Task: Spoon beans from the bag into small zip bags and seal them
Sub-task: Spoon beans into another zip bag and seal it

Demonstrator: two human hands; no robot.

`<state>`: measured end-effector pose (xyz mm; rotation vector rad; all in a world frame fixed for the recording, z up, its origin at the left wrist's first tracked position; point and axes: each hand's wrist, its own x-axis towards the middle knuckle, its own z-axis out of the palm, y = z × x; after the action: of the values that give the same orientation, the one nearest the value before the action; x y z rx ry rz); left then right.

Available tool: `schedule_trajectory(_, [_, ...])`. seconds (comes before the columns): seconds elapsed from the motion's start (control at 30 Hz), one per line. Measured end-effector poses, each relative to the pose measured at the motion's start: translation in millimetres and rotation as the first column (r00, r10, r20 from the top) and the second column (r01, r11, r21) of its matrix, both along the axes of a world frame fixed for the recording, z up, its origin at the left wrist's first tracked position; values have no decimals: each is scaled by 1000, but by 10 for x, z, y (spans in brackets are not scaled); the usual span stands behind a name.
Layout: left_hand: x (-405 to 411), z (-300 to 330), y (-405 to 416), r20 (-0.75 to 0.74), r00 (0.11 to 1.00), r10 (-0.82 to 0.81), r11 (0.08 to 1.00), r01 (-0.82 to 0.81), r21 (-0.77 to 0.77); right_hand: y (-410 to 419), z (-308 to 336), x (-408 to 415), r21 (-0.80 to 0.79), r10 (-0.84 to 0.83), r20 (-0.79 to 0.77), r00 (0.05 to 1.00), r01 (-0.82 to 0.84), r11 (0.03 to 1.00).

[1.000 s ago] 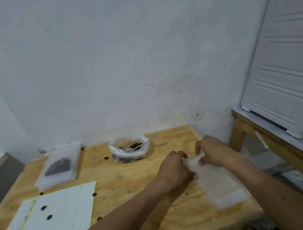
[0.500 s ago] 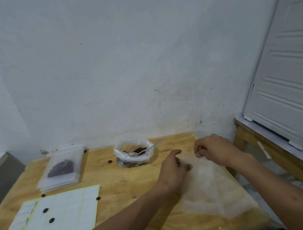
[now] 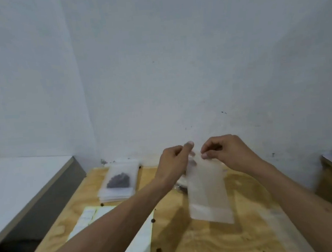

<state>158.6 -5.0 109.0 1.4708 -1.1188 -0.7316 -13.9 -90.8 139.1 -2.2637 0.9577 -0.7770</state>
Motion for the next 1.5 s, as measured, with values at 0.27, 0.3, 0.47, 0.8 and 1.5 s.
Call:
schedule_trajectory(0.27, [800,57,168,-95,993,-77,982,92,167,-40,-185,797,-82,53,28,998,-50,995])
schedule_trajectory(0.3, [863,53,183,-106,991,-86,980,103,168,-40,-213,864,-102,50,38,998,-46,994])
schedule_trajectory(0.47, [1083,95,196,-129,979,-158,969,179,168,-73,-291,1104,-348,-8,14,1000,12,937])
schedule_trajectory(0.8, [1050,102,-110,118,984,131,952,-158,260,-194,-394,1119,-493,185,-253,950,-291,820])
schedule_trajectory(1.5, [975,142,-48,207,977,56,994,-75,84,35,-150,1166,-95,24,-286,958,-53,994])
